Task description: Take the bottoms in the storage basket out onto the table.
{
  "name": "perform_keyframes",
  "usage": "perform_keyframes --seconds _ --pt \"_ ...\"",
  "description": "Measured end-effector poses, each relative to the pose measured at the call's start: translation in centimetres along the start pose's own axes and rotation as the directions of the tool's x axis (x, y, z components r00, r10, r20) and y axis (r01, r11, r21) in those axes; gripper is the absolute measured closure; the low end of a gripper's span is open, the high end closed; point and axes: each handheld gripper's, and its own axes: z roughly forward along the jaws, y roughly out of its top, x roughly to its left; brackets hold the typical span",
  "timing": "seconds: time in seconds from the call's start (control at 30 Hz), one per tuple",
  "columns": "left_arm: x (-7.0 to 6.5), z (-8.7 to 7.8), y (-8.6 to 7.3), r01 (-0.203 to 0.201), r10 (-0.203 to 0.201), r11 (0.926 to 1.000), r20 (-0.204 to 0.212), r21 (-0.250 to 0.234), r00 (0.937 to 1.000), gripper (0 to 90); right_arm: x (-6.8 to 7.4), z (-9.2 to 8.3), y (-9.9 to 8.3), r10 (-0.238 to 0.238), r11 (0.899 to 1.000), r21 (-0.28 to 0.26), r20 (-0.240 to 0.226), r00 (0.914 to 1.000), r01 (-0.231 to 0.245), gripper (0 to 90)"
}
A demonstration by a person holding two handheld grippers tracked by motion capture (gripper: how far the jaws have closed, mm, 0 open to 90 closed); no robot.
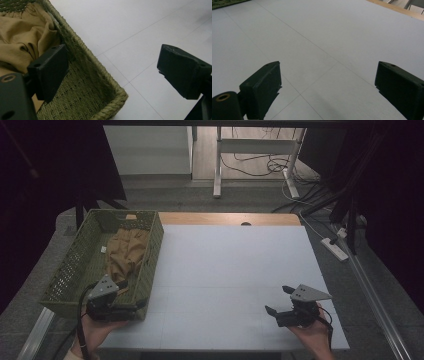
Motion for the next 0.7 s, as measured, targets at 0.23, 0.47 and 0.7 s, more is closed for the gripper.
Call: perform_keyframes --seconds 0.23,0.47,0.7 --pt "0.0 -0.1 0.3 0.003 -0.003 1.0000 0.003 -0.007 1.0000 10.8 -0.1 0.0 0.0 0.009 1.000 -0.007 -0.006 0.9999 -0.009 6.9" --pt "0.1 -0.5 0.2 0.000 0.000 0.9999 -0.010 -0.013 1.0000 10.8 -0.1 0.2 0.2 0.013 1.000 -0.021 -0.035 0.9993 -0.014 6.9" --pt "0.2 -1.1 0.3 0.006 -0.006 0.9992 -0.010 -0.039 0.9999 11.1 0.4 0.4 0.2 -0.002 1.000 -0.012 -0.040 0.9992 0.002 6.9"
